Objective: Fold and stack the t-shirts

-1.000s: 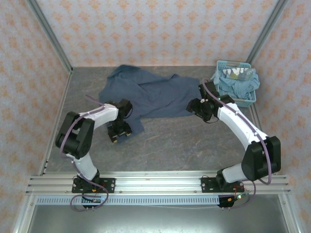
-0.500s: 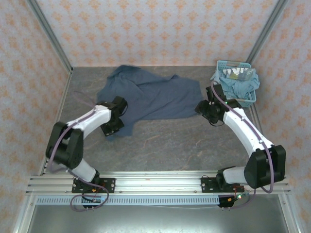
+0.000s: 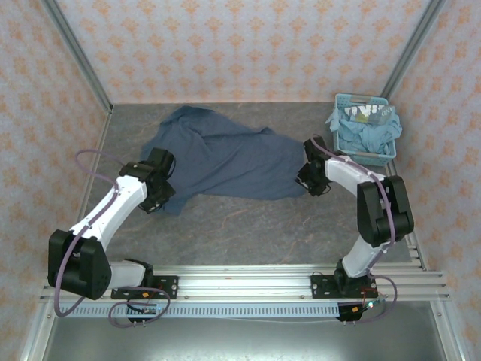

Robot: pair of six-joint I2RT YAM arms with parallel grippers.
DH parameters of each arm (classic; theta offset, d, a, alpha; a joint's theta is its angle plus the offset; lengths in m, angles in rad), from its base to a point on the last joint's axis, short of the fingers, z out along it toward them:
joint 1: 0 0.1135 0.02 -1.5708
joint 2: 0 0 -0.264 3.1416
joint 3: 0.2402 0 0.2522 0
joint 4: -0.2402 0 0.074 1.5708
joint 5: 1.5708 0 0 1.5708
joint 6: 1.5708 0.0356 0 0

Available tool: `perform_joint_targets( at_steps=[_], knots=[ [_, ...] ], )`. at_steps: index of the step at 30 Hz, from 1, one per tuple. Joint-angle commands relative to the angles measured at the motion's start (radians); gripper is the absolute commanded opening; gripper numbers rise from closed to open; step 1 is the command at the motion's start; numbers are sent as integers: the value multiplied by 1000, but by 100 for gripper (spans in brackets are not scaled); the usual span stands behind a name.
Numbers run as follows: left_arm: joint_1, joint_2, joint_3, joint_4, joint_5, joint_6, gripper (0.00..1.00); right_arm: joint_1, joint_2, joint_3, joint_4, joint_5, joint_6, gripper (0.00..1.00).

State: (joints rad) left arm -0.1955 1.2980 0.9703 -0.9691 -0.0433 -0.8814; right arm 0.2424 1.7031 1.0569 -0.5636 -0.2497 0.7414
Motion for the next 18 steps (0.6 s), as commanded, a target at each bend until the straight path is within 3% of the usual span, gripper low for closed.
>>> perform_joint_targets(
  at_steps=[1, 8, 13, 18],
  knots=[
    [5, -4, -8, -22, 3, 11, 0, 17, 17, -9, 28, 9, 26, 33],
    [4, 4, 4, -20, 0, 21, 0, 17, 75, 34, -8, 103, -92, 27],
    [4, 17, 26, -28, -10, 30, 0, 18, 100, 95, -75, 123, -162, 3],
    [4, 19, 50, -44, -32, 42, 0, 35, -16, 84, -145, 168, -187, 0]
  ],
)
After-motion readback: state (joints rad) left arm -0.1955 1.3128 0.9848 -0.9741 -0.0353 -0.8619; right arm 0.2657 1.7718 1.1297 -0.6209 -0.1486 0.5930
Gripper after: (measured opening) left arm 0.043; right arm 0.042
